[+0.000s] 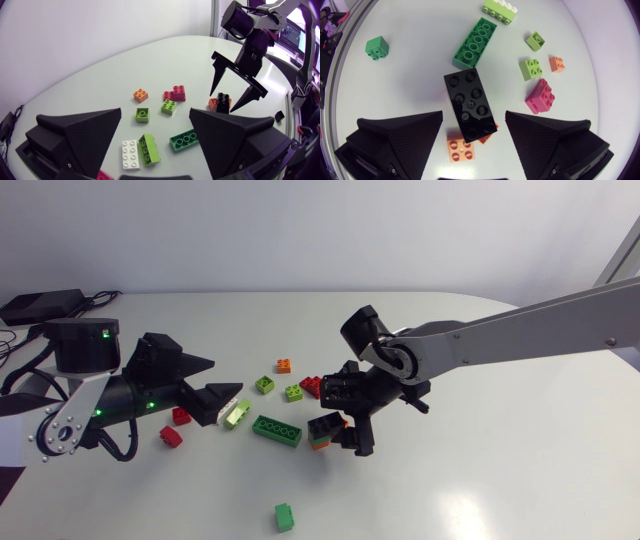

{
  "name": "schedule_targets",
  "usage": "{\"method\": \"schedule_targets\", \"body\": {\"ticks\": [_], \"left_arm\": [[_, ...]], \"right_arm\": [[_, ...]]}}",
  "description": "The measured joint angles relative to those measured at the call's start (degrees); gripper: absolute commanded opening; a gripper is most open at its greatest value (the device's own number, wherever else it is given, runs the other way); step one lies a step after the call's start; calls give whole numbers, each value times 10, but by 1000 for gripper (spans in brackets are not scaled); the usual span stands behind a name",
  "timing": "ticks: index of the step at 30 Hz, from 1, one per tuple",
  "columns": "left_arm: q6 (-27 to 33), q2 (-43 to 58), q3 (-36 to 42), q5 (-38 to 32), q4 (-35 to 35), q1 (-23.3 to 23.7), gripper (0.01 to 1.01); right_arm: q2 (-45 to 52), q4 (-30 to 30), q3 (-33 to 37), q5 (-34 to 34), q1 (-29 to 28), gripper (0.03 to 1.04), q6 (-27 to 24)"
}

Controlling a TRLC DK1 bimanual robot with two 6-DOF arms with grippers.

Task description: Disassemble duplo

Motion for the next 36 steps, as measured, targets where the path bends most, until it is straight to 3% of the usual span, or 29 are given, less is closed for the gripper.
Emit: {"method": "schedule_targets", "body": {"ticks": [9,17,21,36], "left_arm": [[0,0,0,0,0,0,954],[0,0,0,0,0,0,954],[0,0,0,0,0,0,954],[0,0,0,0,0,0,954]], "right_arm": [[0,9,0,16,0,834,0],[0,15,0,16,0,410,0],[0,15,0,15,0,352,0],[0,16,0,14,0,351,0]]}}
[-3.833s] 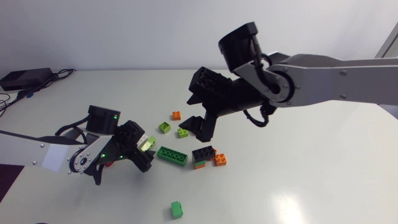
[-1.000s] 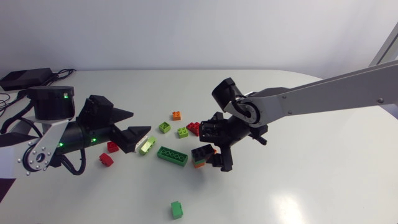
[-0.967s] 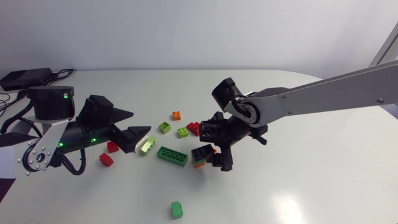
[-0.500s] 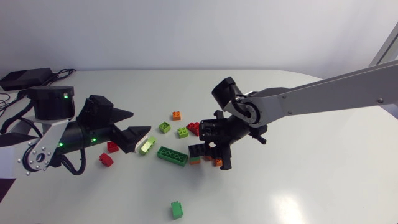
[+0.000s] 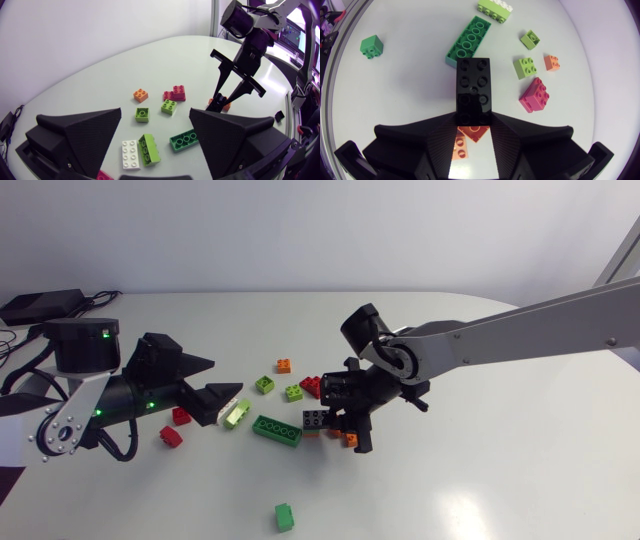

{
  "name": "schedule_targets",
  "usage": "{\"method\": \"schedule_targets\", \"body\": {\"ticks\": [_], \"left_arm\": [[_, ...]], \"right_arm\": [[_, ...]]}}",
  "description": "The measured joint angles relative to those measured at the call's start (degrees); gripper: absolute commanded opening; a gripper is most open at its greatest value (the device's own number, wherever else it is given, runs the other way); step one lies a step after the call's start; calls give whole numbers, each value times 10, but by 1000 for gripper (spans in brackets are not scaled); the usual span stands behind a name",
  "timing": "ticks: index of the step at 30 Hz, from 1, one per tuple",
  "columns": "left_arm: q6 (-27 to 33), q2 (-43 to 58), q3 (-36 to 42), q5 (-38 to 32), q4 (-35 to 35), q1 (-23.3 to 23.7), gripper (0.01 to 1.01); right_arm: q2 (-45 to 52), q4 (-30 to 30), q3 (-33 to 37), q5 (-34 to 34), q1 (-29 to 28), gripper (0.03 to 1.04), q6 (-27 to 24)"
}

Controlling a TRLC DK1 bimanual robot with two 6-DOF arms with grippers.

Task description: Disassemble duplo

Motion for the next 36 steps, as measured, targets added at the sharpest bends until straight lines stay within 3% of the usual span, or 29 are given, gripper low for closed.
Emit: {"method": "schedule_targets", "body": {"ticks": [8,14,19,22,31,36], "left_arm": [[0,0,0,0,0,0,954],[5,0,0,0,-7,0,956],[30,-12,0,28,-36,-1,959],[57,-32,-3,40,-50,-12,959],[132,-173,-72,78,-54,-73,959],[148,-195,-82,80,-58,-87,959]], "right_arm": [[-6,35,0,-11,-11,351,21],[-50,39,14,-132,-48,352,88],[-61,-40,70,-292,-88,352,124],[-59,-87,99,-343,-102,352,125],[-24,-185,132,-407,-95,356,92],[-21,-199,132,-416,-75,356,76]]}}
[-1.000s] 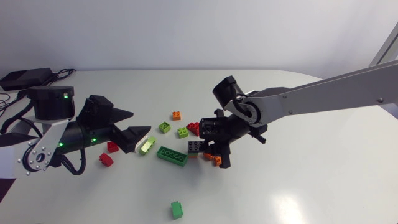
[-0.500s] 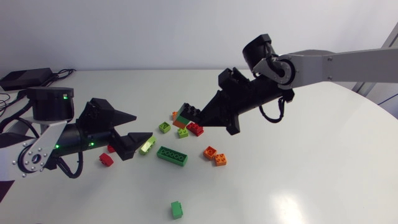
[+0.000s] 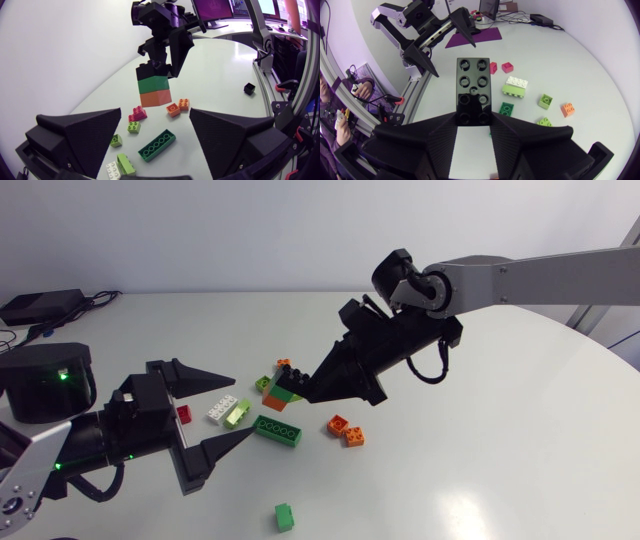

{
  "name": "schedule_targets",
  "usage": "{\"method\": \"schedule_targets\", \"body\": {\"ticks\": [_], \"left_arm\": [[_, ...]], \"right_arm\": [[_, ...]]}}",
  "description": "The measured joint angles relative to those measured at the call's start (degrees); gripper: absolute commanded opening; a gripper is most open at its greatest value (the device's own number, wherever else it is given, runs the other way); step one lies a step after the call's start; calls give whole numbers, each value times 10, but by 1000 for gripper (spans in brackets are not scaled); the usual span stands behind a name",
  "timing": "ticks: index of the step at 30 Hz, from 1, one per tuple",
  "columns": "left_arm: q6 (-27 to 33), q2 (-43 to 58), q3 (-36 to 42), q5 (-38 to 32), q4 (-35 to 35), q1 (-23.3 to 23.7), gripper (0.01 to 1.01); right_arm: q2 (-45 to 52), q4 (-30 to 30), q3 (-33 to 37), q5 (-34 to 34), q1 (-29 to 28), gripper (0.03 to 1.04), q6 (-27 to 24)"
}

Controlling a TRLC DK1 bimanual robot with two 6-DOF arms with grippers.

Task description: Disassemble duplo

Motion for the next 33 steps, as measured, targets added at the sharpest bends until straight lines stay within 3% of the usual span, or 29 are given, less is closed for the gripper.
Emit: {"method": "schedule_targets", "body": {"ticks": [10,21,26,31,33], "left_arm": [[15,2,0,24,-50,-14,957],[15,18,0,40,-60,-10,956],[15,22,0,45,-61,-10,892],[15,24,0,50,-62,-7,605],[14,25,0,59,-64,-2,559]], "right_arm": [[-4,-2,-11,-2,23,357,-38],[-40,-3,-54,17,72,361,-81],[-44,1,-58,23,75,361,-83],[-45,8,-58,33,79,361,-85],[-45,16,-58,39,83,361,-85]]}}
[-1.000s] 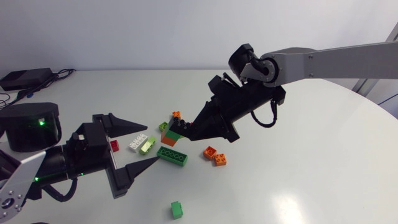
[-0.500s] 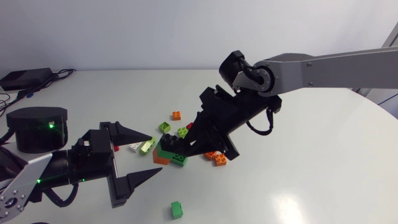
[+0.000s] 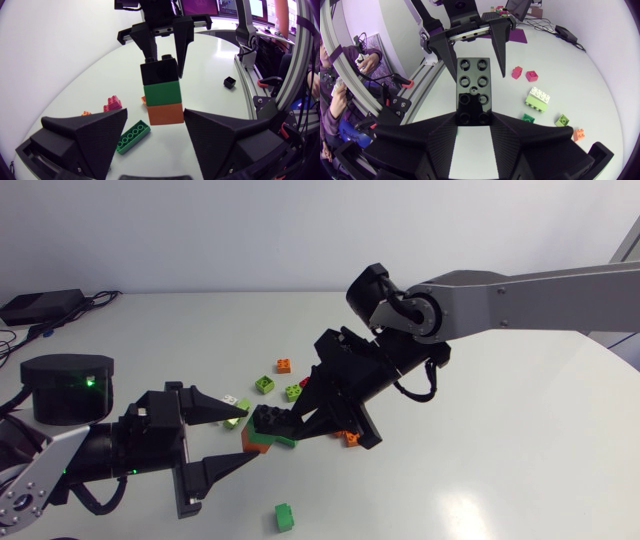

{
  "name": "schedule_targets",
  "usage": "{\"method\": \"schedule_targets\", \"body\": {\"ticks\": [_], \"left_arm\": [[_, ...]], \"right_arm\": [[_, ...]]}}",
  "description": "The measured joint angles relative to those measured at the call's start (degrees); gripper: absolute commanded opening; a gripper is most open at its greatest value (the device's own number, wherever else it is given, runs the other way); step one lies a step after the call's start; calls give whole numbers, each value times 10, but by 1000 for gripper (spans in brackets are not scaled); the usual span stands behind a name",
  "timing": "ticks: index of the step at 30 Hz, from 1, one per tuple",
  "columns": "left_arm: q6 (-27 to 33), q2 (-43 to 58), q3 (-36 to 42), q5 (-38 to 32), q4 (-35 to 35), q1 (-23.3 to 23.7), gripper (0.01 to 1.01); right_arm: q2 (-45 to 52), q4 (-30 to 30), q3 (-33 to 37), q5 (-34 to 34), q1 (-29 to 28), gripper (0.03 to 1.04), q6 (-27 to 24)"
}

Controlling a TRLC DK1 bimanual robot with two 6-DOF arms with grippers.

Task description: Disassemble duplo

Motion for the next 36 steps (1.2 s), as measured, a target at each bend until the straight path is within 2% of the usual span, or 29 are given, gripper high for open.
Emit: {"method": "schedule_targets", "body": {"ticks": [8,9,11,13,29,33,36], "left_arm": [[-4,0,0,15,-2,4,557],[-4,0,0,16,-2,4,510],[-4,0,0,18,-2,4,339],[-4,0,0,21,-2,4,280],[-6,0,0,22,-2,4,241],[-10,0,0,13,5,9,241],[-10,0,0,13,7,11,241]], "right_arm": [[0,14,-3,17,8,361,0],[0,14,-3,17,8,361,0],[0,16,-4,18,8,361,0],[0,18,-4,19,8,361,0],[-3,17,-4,17,5,361,1],[-2,49,-2,24,-14,361,53],[6,96,6,65,-38,361,104]]}}
